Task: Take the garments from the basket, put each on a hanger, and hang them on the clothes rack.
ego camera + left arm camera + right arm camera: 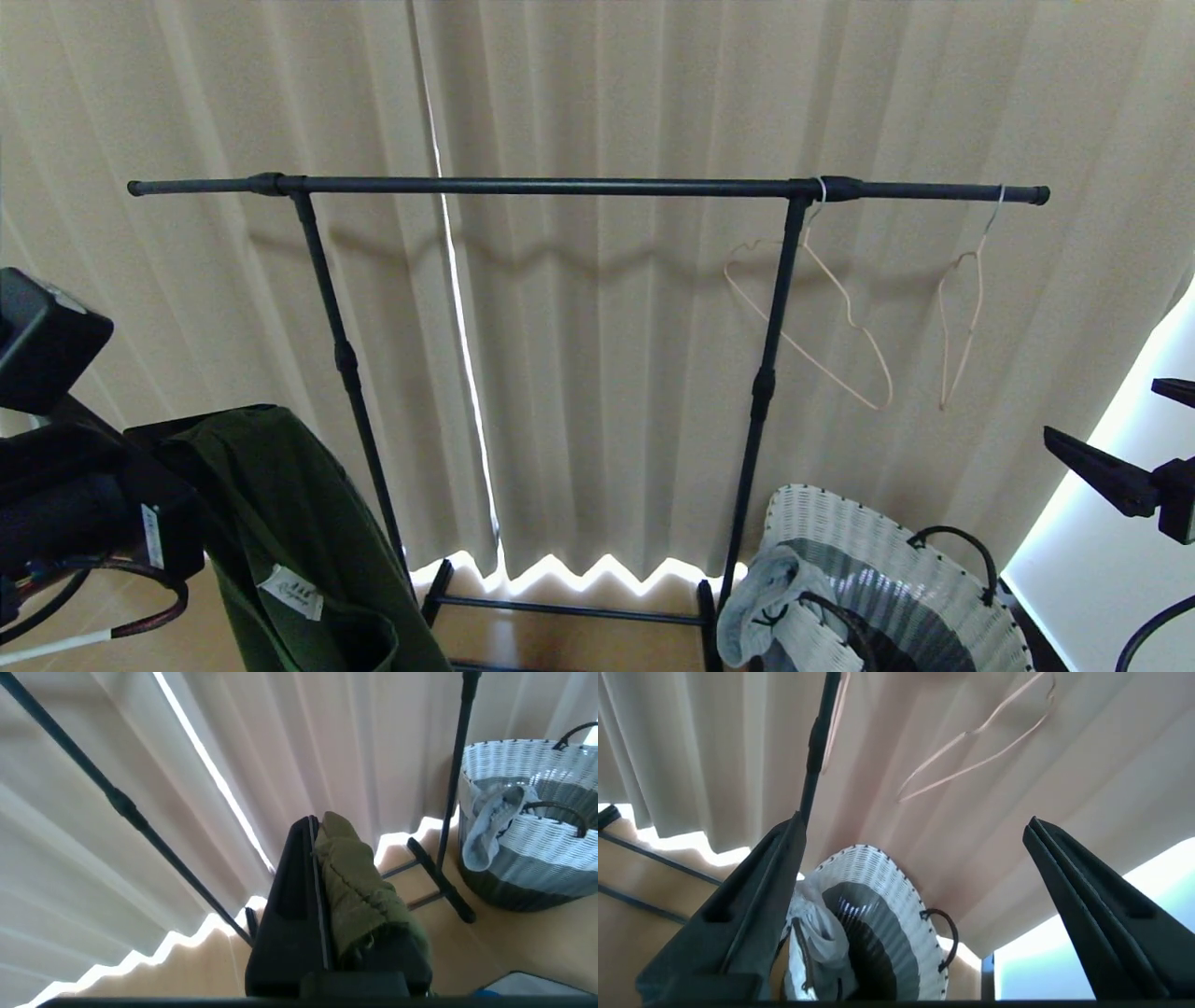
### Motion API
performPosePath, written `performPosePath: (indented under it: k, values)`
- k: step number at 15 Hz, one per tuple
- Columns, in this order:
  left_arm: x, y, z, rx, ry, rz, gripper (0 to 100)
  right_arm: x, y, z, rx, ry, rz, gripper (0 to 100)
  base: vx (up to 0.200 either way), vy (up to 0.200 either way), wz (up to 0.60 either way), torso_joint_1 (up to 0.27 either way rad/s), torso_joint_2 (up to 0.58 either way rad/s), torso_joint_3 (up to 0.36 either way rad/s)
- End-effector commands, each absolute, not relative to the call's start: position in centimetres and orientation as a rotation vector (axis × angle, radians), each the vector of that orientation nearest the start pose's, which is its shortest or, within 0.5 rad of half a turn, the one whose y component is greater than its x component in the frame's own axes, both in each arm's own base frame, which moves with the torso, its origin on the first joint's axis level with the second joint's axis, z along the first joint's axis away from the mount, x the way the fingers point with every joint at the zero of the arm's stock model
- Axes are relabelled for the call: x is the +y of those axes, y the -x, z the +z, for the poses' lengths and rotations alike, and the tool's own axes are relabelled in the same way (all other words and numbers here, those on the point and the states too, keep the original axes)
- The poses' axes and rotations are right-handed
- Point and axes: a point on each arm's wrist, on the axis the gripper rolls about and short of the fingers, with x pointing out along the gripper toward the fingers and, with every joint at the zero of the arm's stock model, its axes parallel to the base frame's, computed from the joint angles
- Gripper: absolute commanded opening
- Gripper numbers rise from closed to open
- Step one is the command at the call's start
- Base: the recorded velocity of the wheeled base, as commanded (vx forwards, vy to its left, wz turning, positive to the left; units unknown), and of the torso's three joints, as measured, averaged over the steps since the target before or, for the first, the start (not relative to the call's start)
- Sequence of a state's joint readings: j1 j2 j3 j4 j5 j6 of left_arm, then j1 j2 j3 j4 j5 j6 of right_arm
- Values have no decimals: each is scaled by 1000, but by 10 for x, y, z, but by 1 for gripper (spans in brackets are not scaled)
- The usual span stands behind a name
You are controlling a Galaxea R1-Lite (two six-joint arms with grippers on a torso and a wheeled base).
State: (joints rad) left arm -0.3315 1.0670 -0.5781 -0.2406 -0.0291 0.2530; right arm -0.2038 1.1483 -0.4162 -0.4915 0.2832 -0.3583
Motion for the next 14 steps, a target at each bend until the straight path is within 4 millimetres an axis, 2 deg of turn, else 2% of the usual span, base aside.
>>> performPosePath:
  k: [1,7,14]
  values:
    - [-48,-136,219,213,-289,-388,0,-25,-151,184,230,297,121,100,0,0,0,0,0,0]
    - [-47,-135,215,222,-296,-392,0,-25,-151,183,236,294,124,100,200,-200,0,3,-2,-3]
    - [-47,-135,214,228,-283,-392,0,-25,-155,186,227,276,131,100,0,0,0,0,0,0]
